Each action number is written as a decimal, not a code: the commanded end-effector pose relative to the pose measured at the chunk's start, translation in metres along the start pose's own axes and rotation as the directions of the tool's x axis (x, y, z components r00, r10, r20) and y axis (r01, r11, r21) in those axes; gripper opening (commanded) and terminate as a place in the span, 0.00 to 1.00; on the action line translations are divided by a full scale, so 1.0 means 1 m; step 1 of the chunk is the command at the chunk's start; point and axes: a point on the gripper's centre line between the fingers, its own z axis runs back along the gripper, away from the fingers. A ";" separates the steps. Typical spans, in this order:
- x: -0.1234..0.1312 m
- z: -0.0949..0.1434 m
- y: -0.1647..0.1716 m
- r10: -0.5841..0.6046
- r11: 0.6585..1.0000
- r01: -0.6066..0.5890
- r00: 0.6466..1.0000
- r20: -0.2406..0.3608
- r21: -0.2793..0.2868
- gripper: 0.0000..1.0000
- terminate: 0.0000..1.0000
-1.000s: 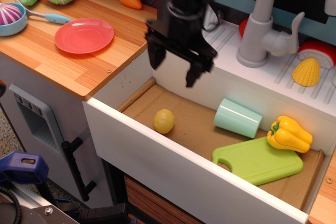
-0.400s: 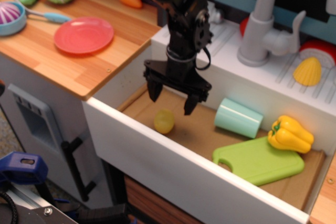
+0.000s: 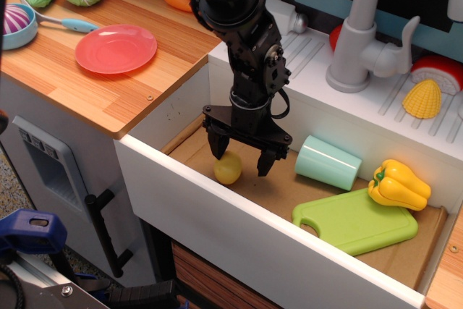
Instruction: Put potato on plate
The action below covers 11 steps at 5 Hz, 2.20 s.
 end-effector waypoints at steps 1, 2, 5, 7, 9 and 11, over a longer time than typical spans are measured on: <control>0.004 -0.004 0.012 0.029 1.000 -0.029 0.999 0.018 -0.001 1.00 0.00; 0.003 -0.013 0.021 0.027 1.000 -0.027 0.999 0.033 0.002 1.00 0.00; 0.004 0.060 0.039 0.053 0.990 -0.054 0.999 0.013 0.128 0.00 0.00; 0.032 0.130 0.112 -0.011 0.965 -0.005 0.998 0.059 0.261 0.00 0.00; 0.045 0.125 0.160 -0.045 0.957 0.002 0.989 0.141 0.290 0.00 0.00; 0.062 0.107 0.192 -0.104 0.968 0.065 0.983 0.151 0.242 0.00 0.00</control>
